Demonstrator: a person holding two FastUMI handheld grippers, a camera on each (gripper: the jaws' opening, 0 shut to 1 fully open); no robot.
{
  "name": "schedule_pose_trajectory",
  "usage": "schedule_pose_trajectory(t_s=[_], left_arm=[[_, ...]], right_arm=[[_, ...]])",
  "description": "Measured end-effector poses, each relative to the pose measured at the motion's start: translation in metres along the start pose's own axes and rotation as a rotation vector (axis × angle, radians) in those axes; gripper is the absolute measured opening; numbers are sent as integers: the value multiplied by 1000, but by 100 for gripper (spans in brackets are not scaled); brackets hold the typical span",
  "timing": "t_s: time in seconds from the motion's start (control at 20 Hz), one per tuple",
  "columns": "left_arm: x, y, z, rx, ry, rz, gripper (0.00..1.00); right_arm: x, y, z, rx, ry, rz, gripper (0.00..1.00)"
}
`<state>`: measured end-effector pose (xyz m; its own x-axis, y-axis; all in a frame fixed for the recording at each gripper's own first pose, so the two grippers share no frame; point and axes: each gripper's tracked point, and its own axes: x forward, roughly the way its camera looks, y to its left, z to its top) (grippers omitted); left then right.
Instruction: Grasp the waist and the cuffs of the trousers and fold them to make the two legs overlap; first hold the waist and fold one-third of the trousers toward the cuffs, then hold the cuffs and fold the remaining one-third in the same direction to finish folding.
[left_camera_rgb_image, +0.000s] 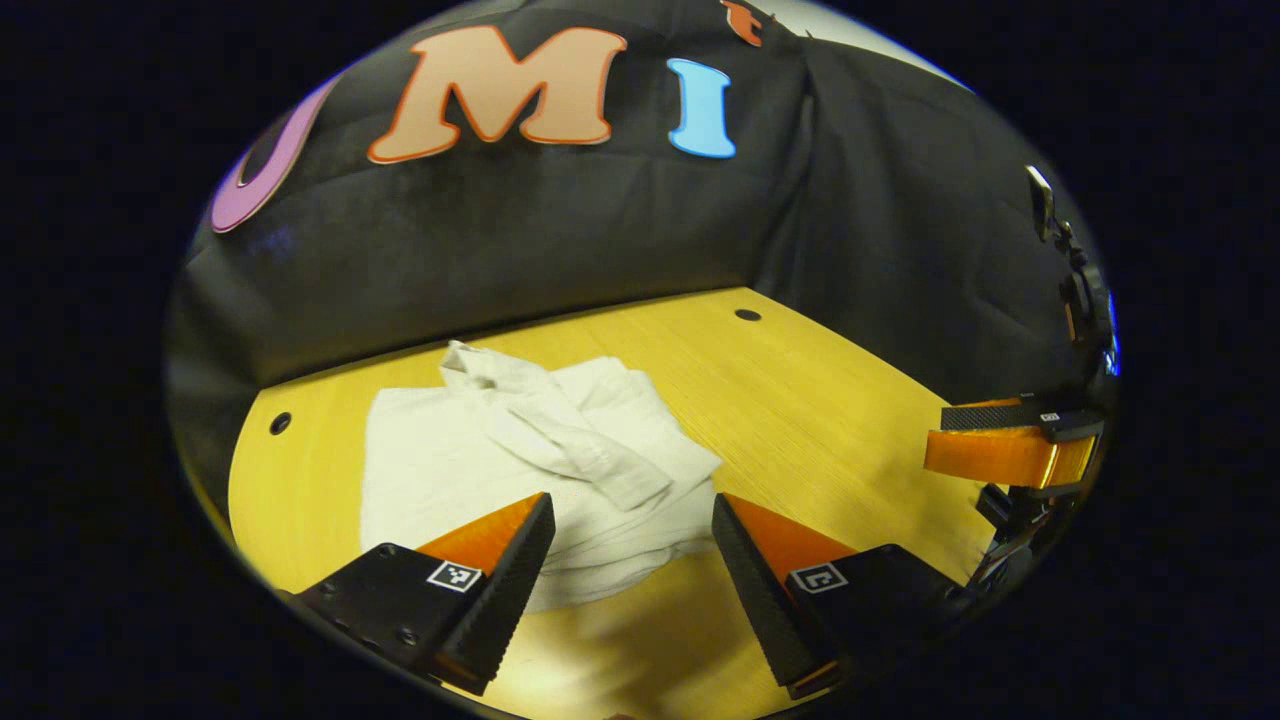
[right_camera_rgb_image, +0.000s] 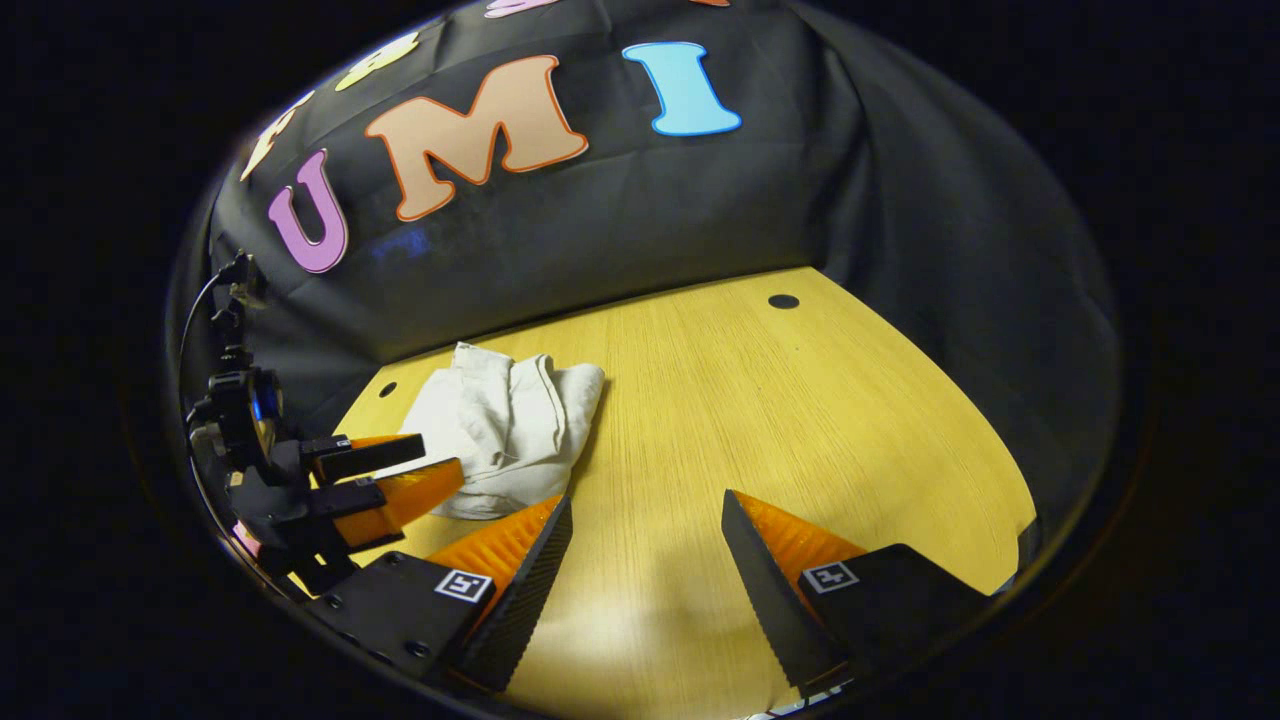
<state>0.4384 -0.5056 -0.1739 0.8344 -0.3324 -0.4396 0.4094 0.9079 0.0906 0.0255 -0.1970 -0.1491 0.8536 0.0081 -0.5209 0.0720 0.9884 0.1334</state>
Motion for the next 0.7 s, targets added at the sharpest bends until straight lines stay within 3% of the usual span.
schedule_pose_trajectory(t_s=[0.3, 0.35, 0.4, 0.45, 0.55, 0.6, 0.65, 0.7], left_arm=[[-71, 78, 8, -95, -73, 174, 95], [-85, 88, 6, -107, -77, 196, 95], [-96, 98, 4, -117, -82, 219, 95], [-106, 107, 1, -126, -85, 244, 95], [-120, 119, -6, -155, -88, 278, 95], [-127, 123, -9, -175, -89, 291, 95], [-135, 127, -17, -197, -92, 300, 95], [-140, 129, -20, -214, -96, 305, 95]], right_arm=[[-8, 36, 12, -72, -67, 33, 97], [-9, 43, 13, -68, -76, 45, 92], [-11, 50, 14, -61, -82, 61, 97], [-13, 57, 15, -57, -88, 74, 92], [-16, 67, 16, -58, -98, 92, 97], [-18, 72, 15, -60, -106, 101, 92], [-21, 75, 18, -62, -117, 108, 97], [-23, 78, 18, -66, -127, 115, 92]])
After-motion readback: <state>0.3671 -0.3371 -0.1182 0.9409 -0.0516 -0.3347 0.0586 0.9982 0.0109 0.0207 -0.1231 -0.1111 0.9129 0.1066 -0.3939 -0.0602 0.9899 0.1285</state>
